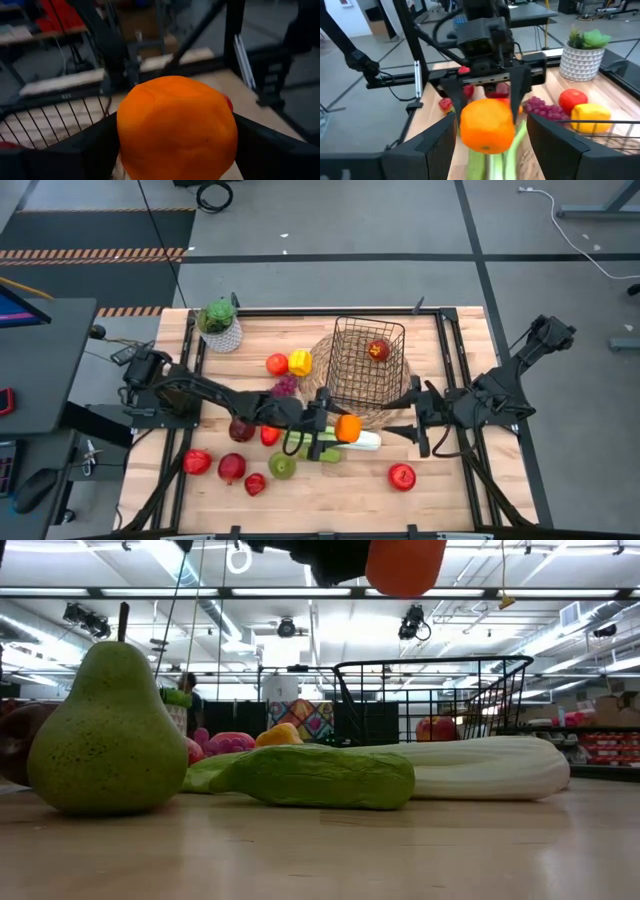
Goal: Build produce basket
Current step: Put the orange into the wire basket
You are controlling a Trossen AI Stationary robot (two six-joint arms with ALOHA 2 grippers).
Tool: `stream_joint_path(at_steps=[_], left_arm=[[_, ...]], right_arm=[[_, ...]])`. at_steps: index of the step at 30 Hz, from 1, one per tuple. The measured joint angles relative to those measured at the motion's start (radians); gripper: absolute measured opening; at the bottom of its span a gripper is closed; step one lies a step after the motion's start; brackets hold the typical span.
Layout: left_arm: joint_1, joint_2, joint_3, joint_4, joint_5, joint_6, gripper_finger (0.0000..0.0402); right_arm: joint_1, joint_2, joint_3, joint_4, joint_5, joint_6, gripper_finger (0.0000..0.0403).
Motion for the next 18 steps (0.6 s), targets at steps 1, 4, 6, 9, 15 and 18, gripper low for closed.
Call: stream_joint_path(at_steps=[1,4,6,9,15,18], left_arm=[[-0.004,0.0,-0.025,0.056,-0.005,-0.007,0.0327],[-0.008,0.0,-0.085,0.163,-0.012,-0.039,0.0327],[-0.011,0.0,-0.111,0.2,-0.012,-0.074,0.0327],[-0.021,0.0,-0.14,0.255,-0.013,-0.102,0.0327],[-0.056,-0.001,-0.159,0.334,-0.013,-0.128,0.0327],[-0.08,-0.002,-0.159,0.335,-0.012,-0.128,0.0327]], right_arm=[[0.004,0.006,0.0,0.006,0.0,0.007,0.0247],[0.013,0.016,0.0,0.013,0.001,0.016,0.0247],[0.02,0.02,0.0,0.015,0.001,0.021,0.0247],[0.024,0.031,0.0,0.03,0.001,0.02,0.0247],[0.024,0.068,0.0,0.082,0.002,0.017,0.0247],[0.037,0.082,0.0,0.105,0.002,0.016,0.0247]])
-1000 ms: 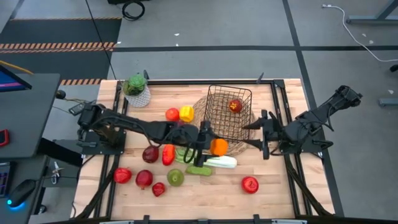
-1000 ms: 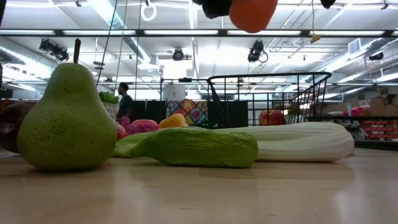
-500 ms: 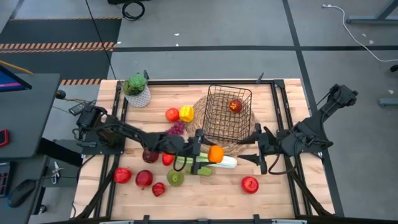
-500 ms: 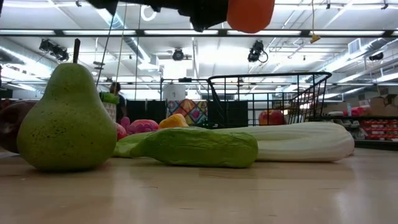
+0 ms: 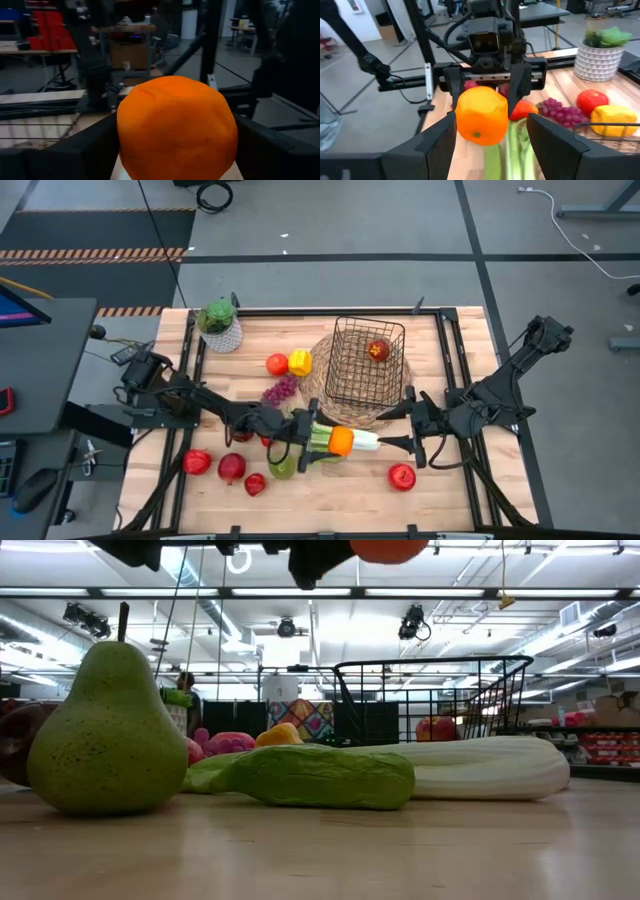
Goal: Build produce basket
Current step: Put the orange into the wire basket
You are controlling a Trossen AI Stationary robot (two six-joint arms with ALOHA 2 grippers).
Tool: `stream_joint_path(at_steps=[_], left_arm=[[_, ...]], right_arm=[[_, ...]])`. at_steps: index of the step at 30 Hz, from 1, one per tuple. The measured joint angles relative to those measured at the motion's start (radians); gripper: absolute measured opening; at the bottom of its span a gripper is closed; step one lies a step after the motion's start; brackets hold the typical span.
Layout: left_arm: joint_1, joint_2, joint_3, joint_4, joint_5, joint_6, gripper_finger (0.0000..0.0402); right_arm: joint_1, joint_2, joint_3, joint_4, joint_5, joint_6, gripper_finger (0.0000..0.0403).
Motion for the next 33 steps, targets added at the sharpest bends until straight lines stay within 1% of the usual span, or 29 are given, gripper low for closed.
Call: stream_joint_path(at_steps=[7,16,26,29,31,33], left_arm=[[-0.046,0.0,0.0,0.01,0.0,-0.023,0.0328],[-0.064,0.0,0.0,0.026,0.0,-0.088,0.0328],[-0.095,0.0,0.0,0.024,-0.015,-0.107,0.0328],[-0.106,0.0,0.0,0.006,-0.049,-0.095,0.0328],[-0.106,0.0,0.0,-0.034,-0.103,-0.089,0.0328],[-0.105,0.0,0.0,-0.087,-0.183,-0.066,0.0328]], right_arm=[[0.047,0.012,0.0,0.082,0.0,-0.011,0.0247],[0.093,0.036,0.0,0.144,0.007,-0.03,0.0247],[0.097,0.075,0.0,0.188,0.01,-0.029,0.0247],[0.096,0.075,0.0,0.188,0.01,-0.029,0.0247],[0.097,0.075,0.0,0.188,0.01,-0.029,0.0247],[0.097,0.075,0.0,0.188,0.01,-0.029,0.0247]])
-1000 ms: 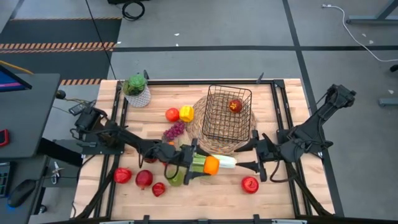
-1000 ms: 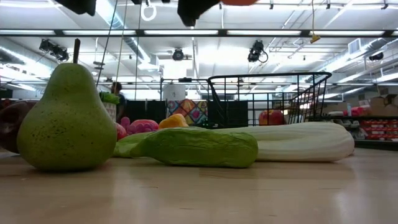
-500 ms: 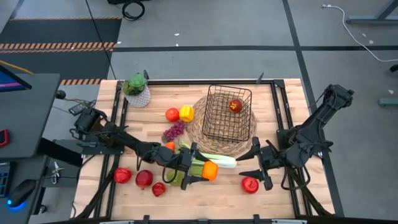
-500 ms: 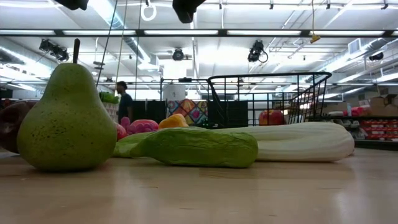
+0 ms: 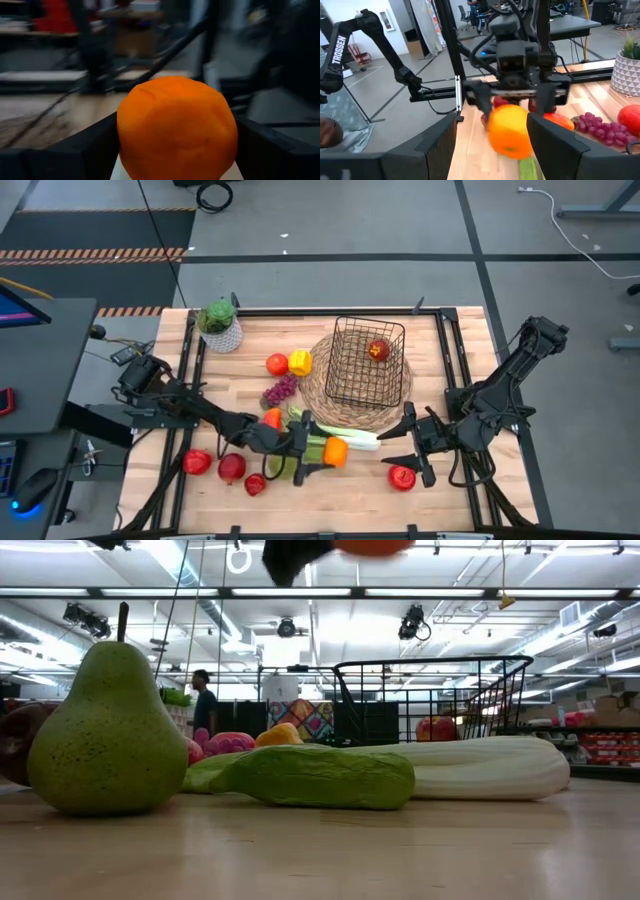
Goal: Build produce basket
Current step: Put the orange into the wire basket
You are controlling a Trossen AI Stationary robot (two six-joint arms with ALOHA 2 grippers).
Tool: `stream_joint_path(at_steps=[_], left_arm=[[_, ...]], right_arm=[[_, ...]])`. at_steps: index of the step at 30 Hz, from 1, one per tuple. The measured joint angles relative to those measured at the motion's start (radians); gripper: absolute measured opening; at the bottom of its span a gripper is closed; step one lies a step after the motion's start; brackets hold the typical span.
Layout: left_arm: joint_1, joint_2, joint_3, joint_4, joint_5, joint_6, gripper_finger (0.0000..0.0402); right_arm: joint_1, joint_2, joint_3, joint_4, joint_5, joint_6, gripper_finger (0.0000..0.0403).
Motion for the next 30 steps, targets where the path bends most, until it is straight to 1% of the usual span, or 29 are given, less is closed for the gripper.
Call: stream_joint_path(at_steps=[3,6,10,15,19,23,30], left_arm=[[0.0,0.0,0.0,-0.088,-0.14,0.041,0.0328],[0.0,0.0,0.0,-0.156,-0.251,0.082,0.0328],[-0.003,0.0,0.0,-0.206,-0.349,0.148,0.0328],[-0.014,0.0,0.0,-0.273,-0.478,0.163,0.0328],[-0.033,0.0,0.0,-0.332,-0.606,0.179,0.0328],[-0.062,0.0,0.0,-0.336,-0.73,0.246,0.0328],[-0.109,0.0,0.0,-0.335,-0.861,0.369,0.0328]], right_arm=[[0.0,0.0,0.0,0.0,0.0,0.0,0.0247],[0.0,0.0,0.0,-0.004,0.0,-0.001,0.0247],[0.0,0.0,0.0,-0.004,0.0,-0.001,0.0247],[0.0,0.0,0.0,-0.004,0.0,-0.001,0.0247],[0.0,0.0,0.0,-0.005,0.0,0.0,0.0247],[0.0,0.0,0.0,-0.005,0.0,0.0,0.0247],[0.0,0.0,0.0,-0.005,0.0,-0.001,0.0247]])
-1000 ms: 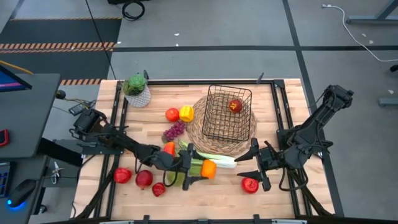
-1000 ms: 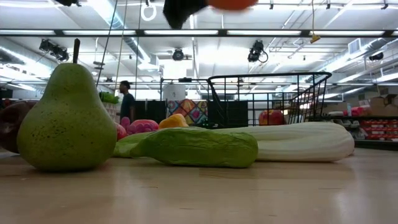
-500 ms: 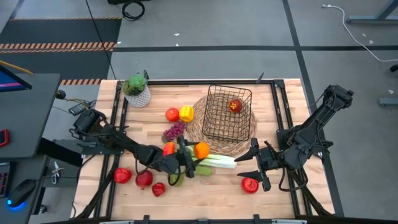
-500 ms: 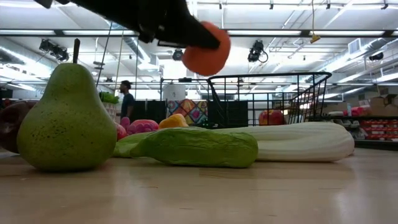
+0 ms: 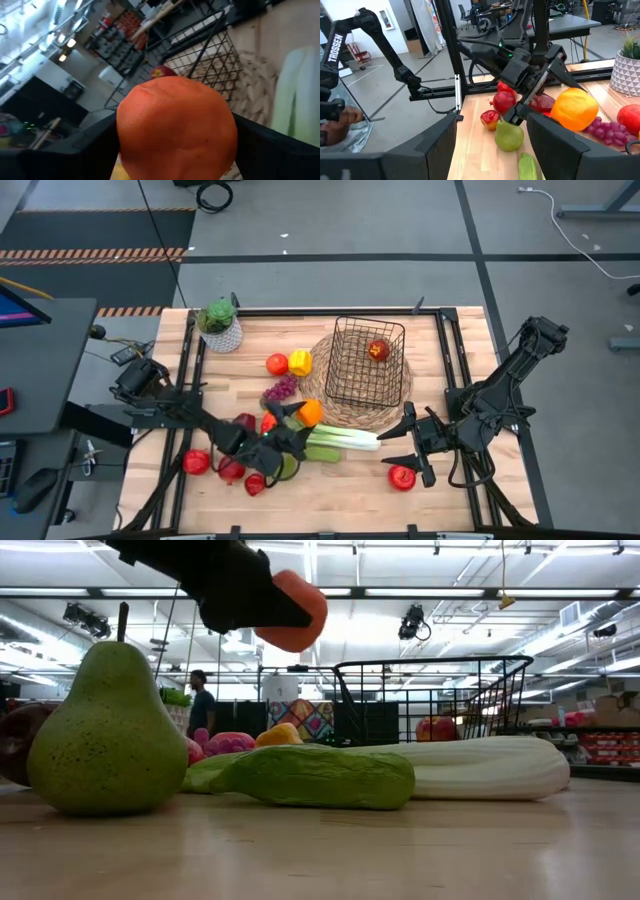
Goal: Build produce basket
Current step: Put the orange into the wire basket
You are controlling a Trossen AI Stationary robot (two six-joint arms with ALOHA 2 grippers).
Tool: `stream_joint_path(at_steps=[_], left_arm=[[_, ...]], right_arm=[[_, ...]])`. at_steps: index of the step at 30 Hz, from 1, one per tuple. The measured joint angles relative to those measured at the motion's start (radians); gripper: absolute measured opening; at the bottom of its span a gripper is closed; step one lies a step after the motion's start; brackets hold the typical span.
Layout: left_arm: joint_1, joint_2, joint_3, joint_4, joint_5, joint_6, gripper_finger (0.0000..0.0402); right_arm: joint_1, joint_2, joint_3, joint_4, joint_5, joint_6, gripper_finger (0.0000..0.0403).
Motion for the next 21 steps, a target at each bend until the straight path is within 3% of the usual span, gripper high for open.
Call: stream_joint_path(at_steps=[9,21], left_arm=[[-0.075,0.0,0.05,0.0,-0.112,0.145,0.0328],[-0.149,0.063,0.194,-0.002,-0.136,0.285,0.0328]], right_arm=[[0.0,0.0,0.0,0.0,0.0,-0.001,0.0247],[0.0,0.0,0.0,-0.002,0.0,0.001,0.0247]])
